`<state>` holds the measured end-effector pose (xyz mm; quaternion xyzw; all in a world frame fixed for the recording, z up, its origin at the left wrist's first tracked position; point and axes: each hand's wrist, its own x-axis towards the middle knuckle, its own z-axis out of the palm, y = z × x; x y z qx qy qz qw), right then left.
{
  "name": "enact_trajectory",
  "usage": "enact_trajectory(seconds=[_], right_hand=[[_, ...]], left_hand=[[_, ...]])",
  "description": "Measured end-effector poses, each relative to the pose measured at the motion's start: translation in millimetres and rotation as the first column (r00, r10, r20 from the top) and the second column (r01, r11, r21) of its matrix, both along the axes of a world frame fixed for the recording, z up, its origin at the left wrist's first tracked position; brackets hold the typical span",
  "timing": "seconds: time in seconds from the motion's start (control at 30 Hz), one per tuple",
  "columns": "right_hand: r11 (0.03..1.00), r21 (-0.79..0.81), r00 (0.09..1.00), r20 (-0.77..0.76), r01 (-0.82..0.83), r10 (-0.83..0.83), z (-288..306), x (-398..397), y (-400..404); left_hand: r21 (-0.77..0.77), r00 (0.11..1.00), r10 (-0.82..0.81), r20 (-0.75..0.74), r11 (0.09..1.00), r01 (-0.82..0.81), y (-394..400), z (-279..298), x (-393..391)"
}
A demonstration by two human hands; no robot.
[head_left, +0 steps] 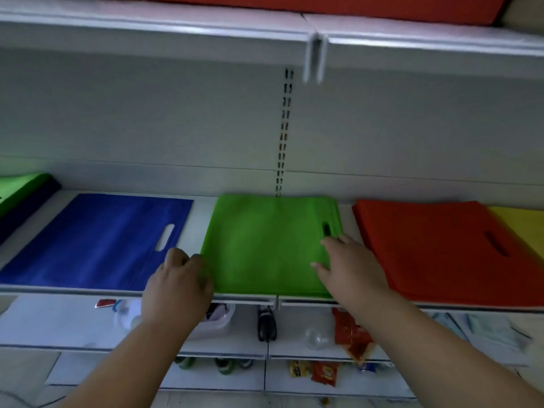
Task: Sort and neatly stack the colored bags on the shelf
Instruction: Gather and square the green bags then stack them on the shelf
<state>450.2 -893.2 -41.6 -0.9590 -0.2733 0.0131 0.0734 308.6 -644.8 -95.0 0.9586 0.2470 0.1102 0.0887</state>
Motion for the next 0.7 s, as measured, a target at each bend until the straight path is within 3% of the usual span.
enact_trajectory(seconds=[0.3,0.47,0.7], right_hand=[[0.942,0.169,0.957,0.073,-0.29,0.281,49,-97,198],[0.882,0.281,0.923,0.051,-0.379,0.381,59,-173,326],[0.841,0.321,0.89,0.019,-0.436,0.455,62,-242,458]], left_hand=[[-0.06,0.969,0.189,0.16,0.982,-0.181,133,9,-131],[0.021,0.951,0.269,0.155,0.961,-0.275,241,15,-243],[-0.082,0.902,0.411,0.133,0.911,-0.403,341,18,-338]])
